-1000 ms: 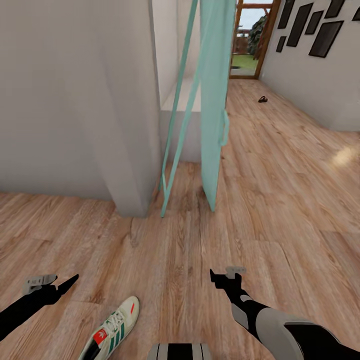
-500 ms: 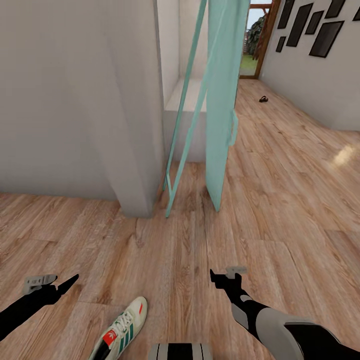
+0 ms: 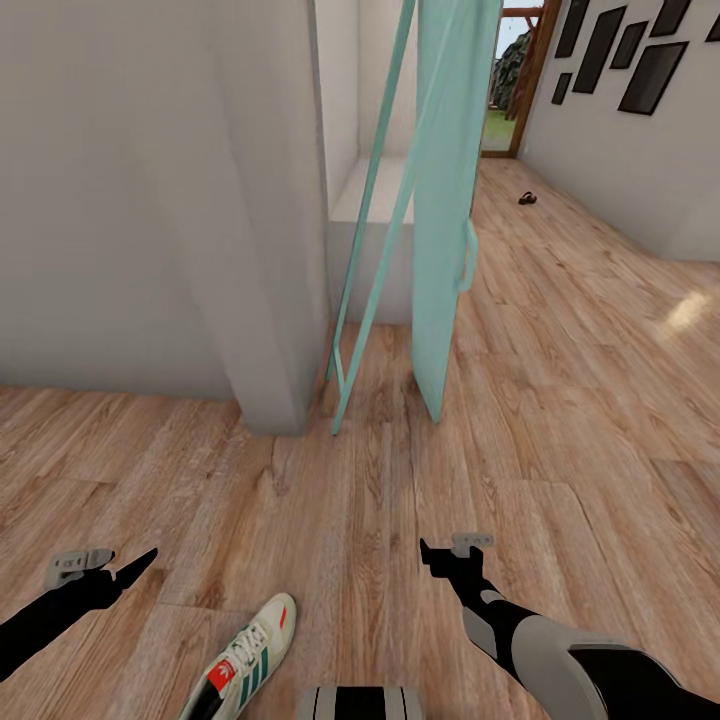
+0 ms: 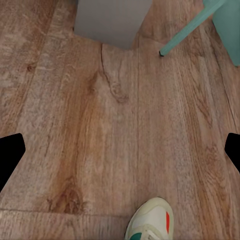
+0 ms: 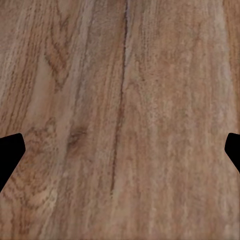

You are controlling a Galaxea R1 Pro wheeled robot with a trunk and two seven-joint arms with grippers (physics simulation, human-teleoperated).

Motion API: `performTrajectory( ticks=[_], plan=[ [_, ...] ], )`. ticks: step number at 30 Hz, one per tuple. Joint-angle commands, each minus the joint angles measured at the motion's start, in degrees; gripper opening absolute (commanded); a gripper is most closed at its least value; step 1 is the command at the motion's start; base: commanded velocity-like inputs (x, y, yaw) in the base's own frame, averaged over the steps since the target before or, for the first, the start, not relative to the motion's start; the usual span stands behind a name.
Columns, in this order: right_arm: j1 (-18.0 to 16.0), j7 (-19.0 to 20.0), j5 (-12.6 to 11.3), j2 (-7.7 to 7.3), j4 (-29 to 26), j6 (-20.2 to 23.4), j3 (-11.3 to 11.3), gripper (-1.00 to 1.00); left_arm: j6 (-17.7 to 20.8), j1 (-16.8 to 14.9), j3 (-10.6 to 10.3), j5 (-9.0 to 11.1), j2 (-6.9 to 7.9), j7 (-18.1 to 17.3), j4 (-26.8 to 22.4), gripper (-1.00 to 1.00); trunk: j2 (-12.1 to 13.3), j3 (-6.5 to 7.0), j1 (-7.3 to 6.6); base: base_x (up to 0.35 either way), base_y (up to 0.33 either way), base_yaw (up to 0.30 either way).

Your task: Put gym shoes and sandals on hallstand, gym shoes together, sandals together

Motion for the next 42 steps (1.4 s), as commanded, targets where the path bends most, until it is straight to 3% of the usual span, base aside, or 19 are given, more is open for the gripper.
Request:
performTrajectory(
  ticks=[1, 9, 11, 13, 15, 16, 18, 21, 23, 28, 42],
  plan=[
    [0.0, 0.0, 0.0, 0.0, 0.0, 0.0, 0.0, 1.0, 0.0, 0.0, 0.0, 0.0, 0.0, 0.0, 0.0, 1.0, 0.0, 0.0, 0.0, 0.0, 0.0, 0.0],
    [0.0, 0.0, 0.3, 0.0, 0.0, 0.0, 0.1, 1.0, -1.2, 0.0, -0.1, -0.5, 0.0, 0.2, 0.9, 1.0, 0.0, 0.0, 0.0, 0.0, 0.0, 0.0],
    [0.0, -0.1, 0.4, -0.01, 0.0, 0.0, 0.1, 1.0, -4.8, -0.1, -0.2, -0.7, -0.06, 1.9, 1.9, 1.0, 0.0, 0.0, 0.0, 0.0, 0.0, 0.0],
    [0.0, -0.1, 0.5, -0.03, 0.0, 0.0, 0.1, 1.0, -9.2, -0.2, -0.3, -0.7, -0.22, 7.0, 2.9, 1.0, 0.0, 0.0, 0.0, 0.0, 0.0, 0.0],
    [0.0, -0.1, 0.5, -0.02, 0.0, 0.0, 0.2, 1.0, -15.0, -0.2, -0.9, -0.7, -0.37, 14.8, 5.3, 1.0, 0.0, 0.0, 0.0, 0.0, 0.0, 0.0],
    [0.0, -0.2, 0.5, -0.03, 0.0, 0.0, 0.2, 1.0, -16.0, -0.2, -1.3, -0.7, -0.37, 16.5, 5.9, 1.0, 0.0, 0.0, 0.0, 0.0, 0.0, 0.0],
    [0.0, -0.3, 0.6, -0.01, 0.0, 0.0, 0.2, 1.0, -20.0, -0.3, -4.3, -0.8, -0.34, 23.3, 8.5, 1.0, 0.0, 0.0, 0.0, 0.0, 0.0, 0.0],
    [0.0, -0.5, 0.6, -0.03, 0.0, 0.3, 0.3, 1.0, -28.2, -0.2, -11.2, -0.8, -0.25, 34.4, 14.0, 1.0, 0.0, 0.0, 0.0, 0.0, 0.0, 0.0],
    [0.0, -0.6, 0.6, -0.03, -0.1, 0.8, 0.2, 1.0, -31.1, -0.2, -13.6, -0.9, -0.2, 40.1, 16.4, 1.0, 0.0, 0.0, 0.0, 0.0, 0.0, 0.0],
    [0.0, -0.6, 0.3, -0.13, -1.7, 2.1, 0.0, 1.0, -32.6, -0.1, -14.6, -0.9, -0.18, 43.4, 19.8, 1.0, 0.0, 0.0, 0.0, 0.0, 0.0, 0.0],
    [0.0, -0.2, 0.5, -0.15, -3.6, 2.8, 0.1, 1.0, -33.3, 0.1, -14.8, -0.8, -0.26, 43.9, 25.8, 1.0, 0.0, 0.0, 0.0, 0.0, 0.0, 0.0]
  ],
)
